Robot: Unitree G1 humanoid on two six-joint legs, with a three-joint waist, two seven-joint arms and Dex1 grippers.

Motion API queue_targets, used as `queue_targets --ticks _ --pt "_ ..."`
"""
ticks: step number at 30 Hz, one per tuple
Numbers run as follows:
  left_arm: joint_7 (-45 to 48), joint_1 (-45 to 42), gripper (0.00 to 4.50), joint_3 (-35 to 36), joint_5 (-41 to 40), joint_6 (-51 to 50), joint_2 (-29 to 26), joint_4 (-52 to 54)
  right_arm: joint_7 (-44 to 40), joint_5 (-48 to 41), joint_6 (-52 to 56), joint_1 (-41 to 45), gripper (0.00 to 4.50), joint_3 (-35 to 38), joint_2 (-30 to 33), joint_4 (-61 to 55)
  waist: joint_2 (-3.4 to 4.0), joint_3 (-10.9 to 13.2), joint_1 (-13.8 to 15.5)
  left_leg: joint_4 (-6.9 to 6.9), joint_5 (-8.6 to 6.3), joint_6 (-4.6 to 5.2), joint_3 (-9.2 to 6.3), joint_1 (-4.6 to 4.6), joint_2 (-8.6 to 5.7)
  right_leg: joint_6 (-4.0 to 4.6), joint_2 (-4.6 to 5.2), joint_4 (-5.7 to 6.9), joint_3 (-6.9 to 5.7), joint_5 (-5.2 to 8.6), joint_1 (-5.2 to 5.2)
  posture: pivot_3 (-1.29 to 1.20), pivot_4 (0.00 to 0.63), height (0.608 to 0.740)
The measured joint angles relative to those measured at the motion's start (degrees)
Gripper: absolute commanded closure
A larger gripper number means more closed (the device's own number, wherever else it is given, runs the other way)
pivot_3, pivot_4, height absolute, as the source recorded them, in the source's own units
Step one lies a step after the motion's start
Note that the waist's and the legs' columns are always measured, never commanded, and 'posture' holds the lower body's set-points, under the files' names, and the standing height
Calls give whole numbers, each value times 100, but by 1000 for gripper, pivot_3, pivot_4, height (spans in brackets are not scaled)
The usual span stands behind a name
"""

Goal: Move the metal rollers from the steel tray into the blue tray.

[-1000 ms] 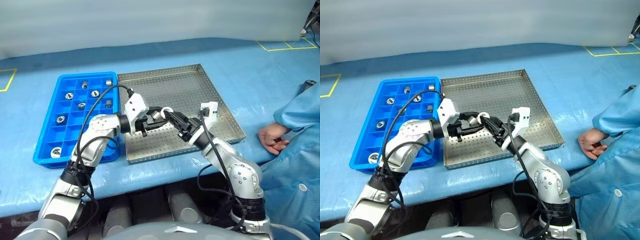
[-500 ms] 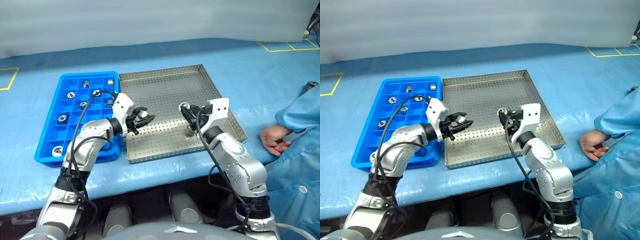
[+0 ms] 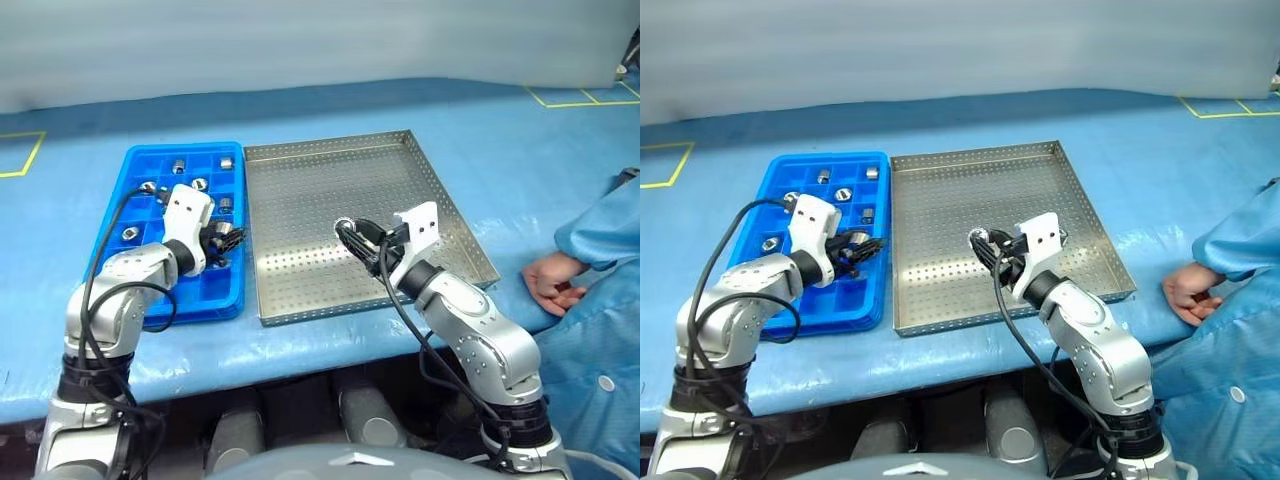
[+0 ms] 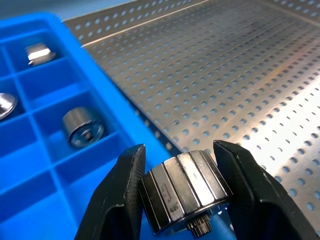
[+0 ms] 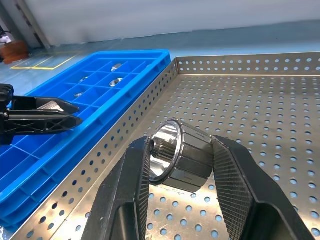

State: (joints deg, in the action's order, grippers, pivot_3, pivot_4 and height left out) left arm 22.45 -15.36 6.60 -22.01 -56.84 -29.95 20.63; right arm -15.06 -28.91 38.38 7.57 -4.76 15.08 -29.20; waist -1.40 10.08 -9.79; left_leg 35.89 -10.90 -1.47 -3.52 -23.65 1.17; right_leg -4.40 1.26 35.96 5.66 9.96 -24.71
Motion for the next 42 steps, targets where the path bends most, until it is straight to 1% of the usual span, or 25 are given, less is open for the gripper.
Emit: queue_targets --ticks 4,12,16,22,25,27,30,33,36,40,42 --pt "-140 274 2451 148 70 -146 -170 213 6 14 108 13 2730 9 -5 74 0 0 81 -4 -1 -1 2 -2 0 1 2 -1 0 0 -4 -48 150 740" --pt "-422 611 2451 560 128 -186 -187 226 11 58 204 52 2730 18 -18 160 0 0 284 -5 -1 -1 3 -3 0 3 2 -3 -1 1 -6 -27 150 740" --pt "-527 639 2451 786 167 -185 -244 224 11 69 219 57 2730 18 -28 195 0 0 340 -5 -1 -1 3 -3 0 3 3 -3 -2 1 -5 -26 150 740" --pt "-618 636 2451 816 179 -187 -296 200 19 134 229 58 2730 17 -68 225 0 0 366 -5 -1 -2 4 -3 0 3 4 -4 -3 1 -6 -29 150 740" --pt "-619 609 1582 716 267 -137 -296 138 20 161 230 58 2795 16 -90 226 -1 0 369 -5 -1 -2 4 -3 0 3 4 -4 -3 1 -5 -33 150 740" --pt "-627 575 883 610 350 -92 -295 117 26 179 230 59 2795 17 -119 225 -1 0 368 -4 -1 -2 4 -3 0 3 4 -4 -3 1 -5 -36 150 740" --pt "-721 439 21 592 395 -92 -262 117 47 195 230 61 2795 18 -138 226 -1 0 367 -4 -1 -2 4 -3 0 3 4 -4 -3 1 -5 -37 150 740" --pt "-826 314 21 646 416 31 -165 96 49 220 230 62 2795 18 -140 225 -1 0 368 -4 -1 -2 4 -3 0 3 4 -4 -3 1 -5 -36 150 740" --pt "-727 290 21 832 275 305 13 94 41 271 229 81 2795 17 -139 229 -1 0 362 -5 -1 -2 6 -3 0 3 4 -4 -3 1 -5 -28 150 740" --pt "-65 527 21 900 -172 657 8 432 -109 277 209 447 2795 -71 -171 325 -1 0 339 -5 -1 -2 11 0 2 3 5 -3 -2 1 -5 -15 150 740" --pt "318 839 21 781 -228 835 -249 628 -293 284 157 729 2795 -219 -217 499 -1 0 305 -7 -1 -2 10 2 4 5 3 -2 -2 1 -6 -4 150 740"
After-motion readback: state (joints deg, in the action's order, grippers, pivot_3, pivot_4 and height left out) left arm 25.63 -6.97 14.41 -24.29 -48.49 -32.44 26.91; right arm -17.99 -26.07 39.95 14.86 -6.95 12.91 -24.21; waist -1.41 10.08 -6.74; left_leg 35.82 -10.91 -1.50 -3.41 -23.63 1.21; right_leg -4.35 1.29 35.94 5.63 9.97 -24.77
